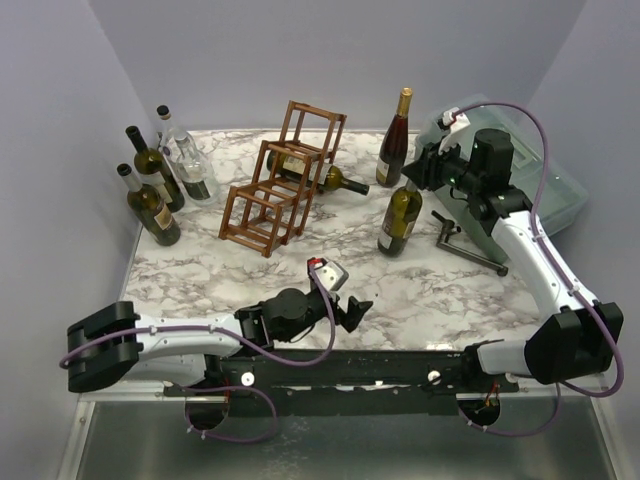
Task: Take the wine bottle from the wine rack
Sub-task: Place the wine bottle at the center of the board.
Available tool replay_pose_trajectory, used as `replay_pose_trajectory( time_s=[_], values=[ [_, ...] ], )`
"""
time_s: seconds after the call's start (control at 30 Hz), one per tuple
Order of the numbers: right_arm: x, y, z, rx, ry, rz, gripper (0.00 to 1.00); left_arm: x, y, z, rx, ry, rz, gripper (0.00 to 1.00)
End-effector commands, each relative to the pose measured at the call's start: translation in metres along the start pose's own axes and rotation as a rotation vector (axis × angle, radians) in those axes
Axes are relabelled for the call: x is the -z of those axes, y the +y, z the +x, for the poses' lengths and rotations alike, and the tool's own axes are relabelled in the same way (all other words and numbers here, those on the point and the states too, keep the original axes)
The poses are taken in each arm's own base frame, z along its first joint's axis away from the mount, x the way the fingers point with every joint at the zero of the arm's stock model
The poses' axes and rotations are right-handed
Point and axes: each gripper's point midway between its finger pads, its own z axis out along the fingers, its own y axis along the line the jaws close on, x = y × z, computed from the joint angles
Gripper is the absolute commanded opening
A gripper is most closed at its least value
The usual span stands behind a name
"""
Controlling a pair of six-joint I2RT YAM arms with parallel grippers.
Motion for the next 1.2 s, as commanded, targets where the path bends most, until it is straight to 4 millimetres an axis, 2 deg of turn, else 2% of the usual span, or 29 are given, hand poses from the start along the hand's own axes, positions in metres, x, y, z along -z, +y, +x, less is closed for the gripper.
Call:
replay_pose_trajectory(
  time_s=[0.0,0.3,0.53,0.93,1.17],
  values=[
    [0.001,-0.019,-0.042,0.128,-0.085,0.091,0.0,0.013,-0.001,0.001,0.019,0.082,0.014,0.99],
    [-0.021,-0.05,-0.059,0.177,-0.107,0.19,0.0,0.038,0.007,-0.035,0.064,0.026,-0.005,0.99],
    [-0.036,-0.077,-0.068,0.205,-0.121,0.268,0.0,0.061,0.02,-0.051,0.104,-0.006,-0.045,0.99],
    [-0.054,-0.117,-0.075,0.198,-0.126,0.344,0.01,0.086,0.037,-0.055,0.137,-0.043,-0.095,0.99],
    [-0.059,-0.128,-0.075,0.194,-0.124,0.362,0.09,0.09,0.039,-0.055,0.149,-0.048,-0.102,0.99]
  ],
)
